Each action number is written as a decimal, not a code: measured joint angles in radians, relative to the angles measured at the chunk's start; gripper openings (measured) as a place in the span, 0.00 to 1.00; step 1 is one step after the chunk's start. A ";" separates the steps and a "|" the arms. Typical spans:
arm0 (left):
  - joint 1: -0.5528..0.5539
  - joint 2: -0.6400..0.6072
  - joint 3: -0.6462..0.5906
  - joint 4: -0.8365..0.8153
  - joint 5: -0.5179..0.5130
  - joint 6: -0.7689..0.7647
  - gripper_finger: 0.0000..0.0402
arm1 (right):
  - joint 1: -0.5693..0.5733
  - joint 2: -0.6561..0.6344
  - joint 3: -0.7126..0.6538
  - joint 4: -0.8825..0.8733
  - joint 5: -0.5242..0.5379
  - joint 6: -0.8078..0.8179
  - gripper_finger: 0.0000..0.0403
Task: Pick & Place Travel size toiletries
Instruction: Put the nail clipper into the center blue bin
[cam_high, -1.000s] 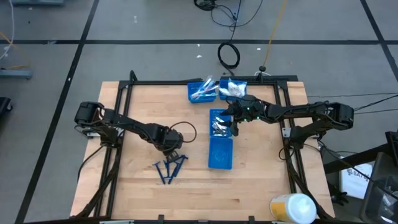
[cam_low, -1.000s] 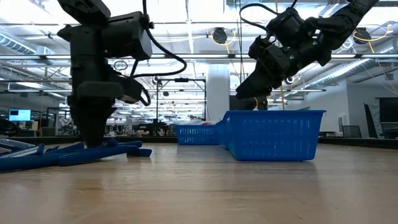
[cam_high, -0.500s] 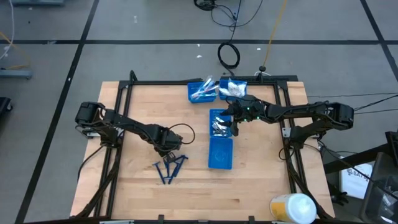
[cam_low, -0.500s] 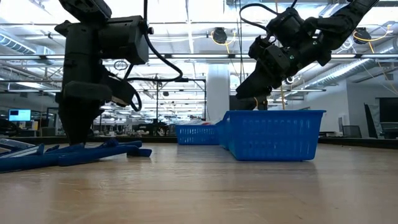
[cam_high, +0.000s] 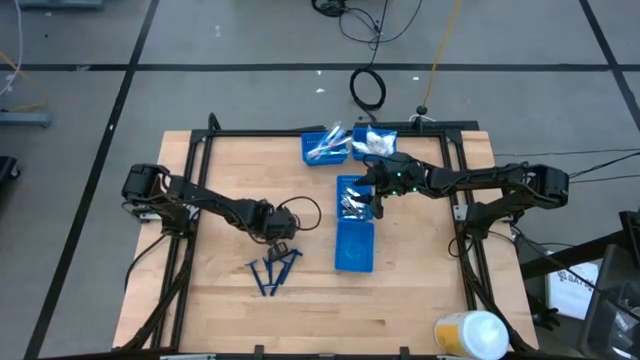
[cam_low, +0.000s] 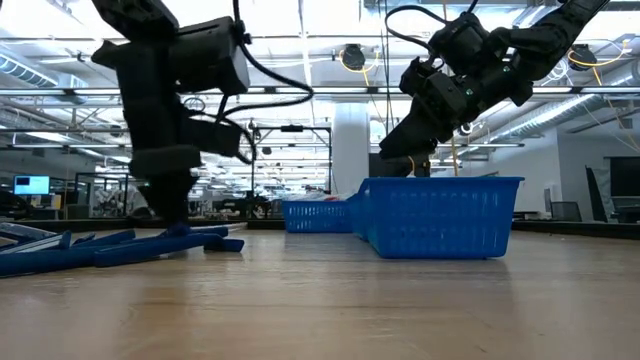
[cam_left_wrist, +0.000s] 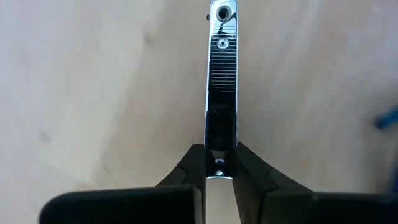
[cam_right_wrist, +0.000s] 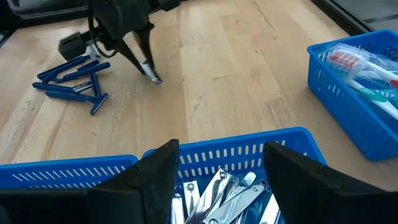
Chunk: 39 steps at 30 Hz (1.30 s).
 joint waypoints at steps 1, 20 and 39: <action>0.000 -0.007 -0.002 0.019 -0.033 0.025 0.09 | 0.000 0.000 0.000 0.000 0.000 -0.003 0.56; 0.059 -0.077 0.003 1.008 -0.053 0.607 0.08 | 0.103 0.000 -0.001 0.228 0.000 -0.111 0.56; 0.071 0.005 0.004 1.164 0.037 0.589 0.08 | 0.227 0.000 -0.001 0.398 -0.001 -0.109 0.56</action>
